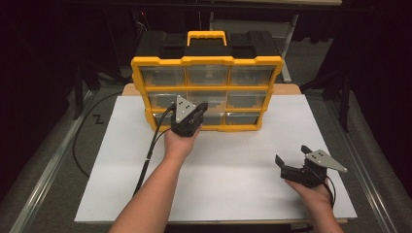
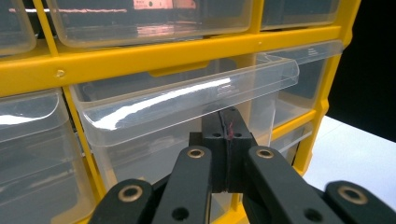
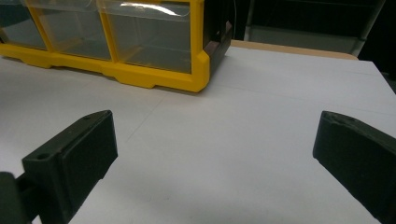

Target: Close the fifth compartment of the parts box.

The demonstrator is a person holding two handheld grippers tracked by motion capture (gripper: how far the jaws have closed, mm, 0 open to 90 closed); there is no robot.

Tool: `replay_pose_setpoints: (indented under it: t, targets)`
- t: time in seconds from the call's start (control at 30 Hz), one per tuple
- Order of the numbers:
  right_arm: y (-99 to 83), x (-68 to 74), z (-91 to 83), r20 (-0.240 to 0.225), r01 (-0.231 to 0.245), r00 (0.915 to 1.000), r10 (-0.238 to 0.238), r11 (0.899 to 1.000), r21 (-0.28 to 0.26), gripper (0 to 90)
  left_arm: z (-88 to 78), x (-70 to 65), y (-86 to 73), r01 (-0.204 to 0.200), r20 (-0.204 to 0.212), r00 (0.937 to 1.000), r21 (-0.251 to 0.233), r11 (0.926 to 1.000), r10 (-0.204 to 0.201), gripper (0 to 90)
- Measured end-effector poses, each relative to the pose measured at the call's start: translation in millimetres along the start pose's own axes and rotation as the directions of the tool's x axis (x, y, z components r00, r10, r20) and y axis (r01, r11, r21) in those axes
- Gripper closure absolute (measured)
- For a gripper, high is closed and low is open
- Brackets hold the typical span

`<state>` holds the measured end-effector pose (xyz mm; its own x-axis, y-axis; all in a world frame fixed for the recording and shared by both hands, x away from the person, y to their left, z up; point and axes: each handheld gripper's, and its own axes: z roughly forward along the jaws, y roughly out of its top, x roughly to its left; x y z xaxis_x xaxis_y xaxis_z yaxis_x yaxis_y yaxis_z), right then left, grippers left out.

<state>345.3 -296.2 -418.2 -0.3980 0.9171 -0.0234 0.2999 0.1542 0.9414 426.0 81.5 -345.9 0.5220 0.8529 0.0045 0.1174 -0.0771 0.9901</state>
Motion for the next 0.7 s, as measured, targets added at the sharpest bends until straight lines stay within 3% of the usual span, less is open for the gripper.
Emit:
replay_pose_setpoints:
  t: [0.57, 0.7]
  targets:
    - [0.9, -1.0, 0.0, 0.001, -0.001, 1.0, 0.001, 1.0, -0.002, 1.5, 18.4, 10.5, -0.4, 0.009, -0.053, 0.9986, 0.034, 0.9994, -0.007, 89.7]
    - [0.6, -1.9, -0.8, 0.001, -0.003, 1.0, 0.003, 1.0, -0.002, 1.7, 21.5, 11.6, -1.1, 0.031, -0.063, 0.9976, 0.039, 0.9988, -0.028, 89.7]
